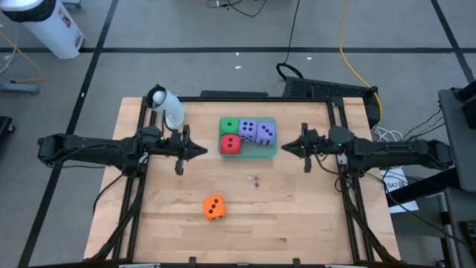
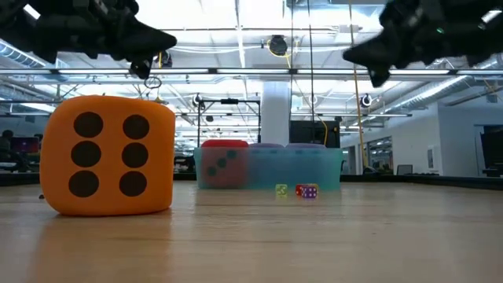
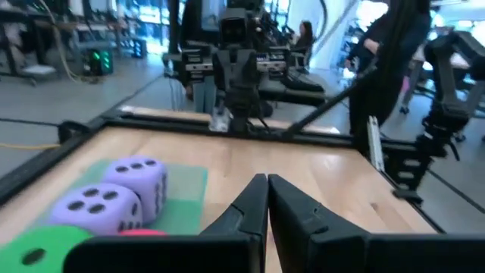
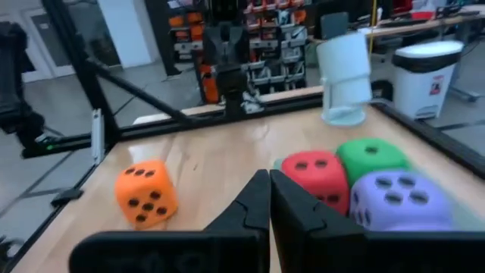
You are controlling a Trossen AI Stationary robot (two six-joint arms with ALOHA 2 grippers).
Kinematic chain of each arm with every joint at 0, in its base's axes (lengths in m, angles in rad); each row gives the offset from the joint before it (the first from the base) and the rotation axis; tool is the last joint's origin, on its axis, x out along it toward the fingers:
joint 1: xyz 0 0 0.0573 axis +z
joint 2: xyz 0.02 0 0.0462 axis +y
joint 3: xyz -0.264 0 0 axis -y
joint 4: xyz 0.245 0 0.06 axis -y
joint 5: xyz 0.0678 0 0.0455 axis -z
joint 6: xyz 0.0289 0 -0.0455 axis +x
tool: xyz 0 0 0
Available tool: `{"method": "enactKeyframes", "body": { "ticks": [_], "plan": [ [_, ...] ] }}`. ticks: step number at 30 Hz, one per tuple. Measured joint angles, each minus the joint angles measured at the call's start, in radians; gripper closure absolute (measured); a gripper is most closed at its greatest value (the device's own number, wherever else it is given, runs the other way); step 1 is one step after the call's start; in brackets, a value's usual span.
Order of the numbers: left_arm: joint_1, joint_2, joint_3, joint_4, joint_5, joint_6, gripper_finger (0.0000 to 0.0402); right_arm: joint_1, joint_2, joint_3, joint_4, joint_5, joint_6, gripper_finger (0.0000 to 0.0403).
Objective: Pick & Place Dice
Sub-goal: Put the large orange dice into the blue bin
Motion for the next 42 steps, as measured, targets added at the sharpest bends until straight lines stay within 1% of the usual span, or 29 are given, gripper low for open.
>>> {"method": "enactKeyframes", "body": {
  "ticks": [2,5,8,9,11,14,16,17,21,24,26,28,31,33,39,42],
  "plan": [
    [-0.019,0.017,-0.001,0.003,0.0,-0.004,0.038,-0.003,-0.039,-0.055,0.024,-0.001,0.009,0.0403],
    [-0.048,0.035,-0.001,0.023,-0.009,-0.026,0.038,-0.002,-0.068,-0.142,0.12,0.001,0.026,0.0403],
    [-0.074,0.037,0.002,-0.006,-0.09,-0.099,0.038,-0.002,-0.066,-0.214,0.211,0.004,0.043,0.0403],
    [-0.087,0.037,0.017,-0.057,-0.122,-0.125,0.0381,-0.003,-0.065,-0.228,0.225,0.004,0.043,0.0403],
    [-0.124,0.038,0.075,-0.215,-0.2,-0.168,0.038,-0.011,-0.065,-0.239,0.228,0.004,0.044,0.0403],
    [-0.218,0.038,0.205,-0.526,-0.38,-0.241,0.038,-0.022,-0.065,-0.241,0.211,0.001,0.052,0.0403],
    [-0.295,0.056,0.285,-0.671,-0.49,-0.31,0.038,-0.03,-0.065,-0.241,0.19,0.0,0.054,0.0403],
    [-0.33,0.078,0.318,-0.718,-0.524,-0.333,0.038,-0.033,-0.065,-0.241,0.183,0.0,0.053,0.0403],
    [-0.463,0.146,0.427,-0.9,-0.575,-0.403,0.038,-0.044,-0.065,-0.241,0.183,-0.001,0.042,0.0403],
    [-0.534,0.208,0.512,-0.955,-0.601,-0.442,0.038,-0.045,-0.066,-0.241,0.185,-0.001,0.039,0.0403],
    [-0.576,0.266,0.554,-1.028,-0.6,-0.459,0.0378,-0.044,-0.066,-0.241,0.185,-0.002,0.04,0.0403],
    [-0.611,0.327,0.606,-1.059,-0.59,-0.488,0.0368,-0.044,-0.065,-0.241,0.181,-0.002,0.046,0.0403],
    [-0.643,0.417,0.683,-1.136,-0.576,-0.513,0.0334,-0.044,-0.066,-0.241,0.171,-0.004,0.046,0.0403],
    [-0.652,0.483,0.726,-1.178,-0.538,-0.524,0.0301,-0.044,-0.065,-0.241,0.167,-0.004,0.046,0.0403],
    [-0.648,0.642,0.838,-1.212,-0.411,-0.541,0.0171,-0.044,-0.065,-0.241,0.168,-0.005,0.036,0.0403],
    [-0.642,0.708,0.894,-1.238,-0.367,-0.529,0.0109,-0.044,-0.065,-0.241,0.168,-0.005,0.036,0.0403]
  ]
}}
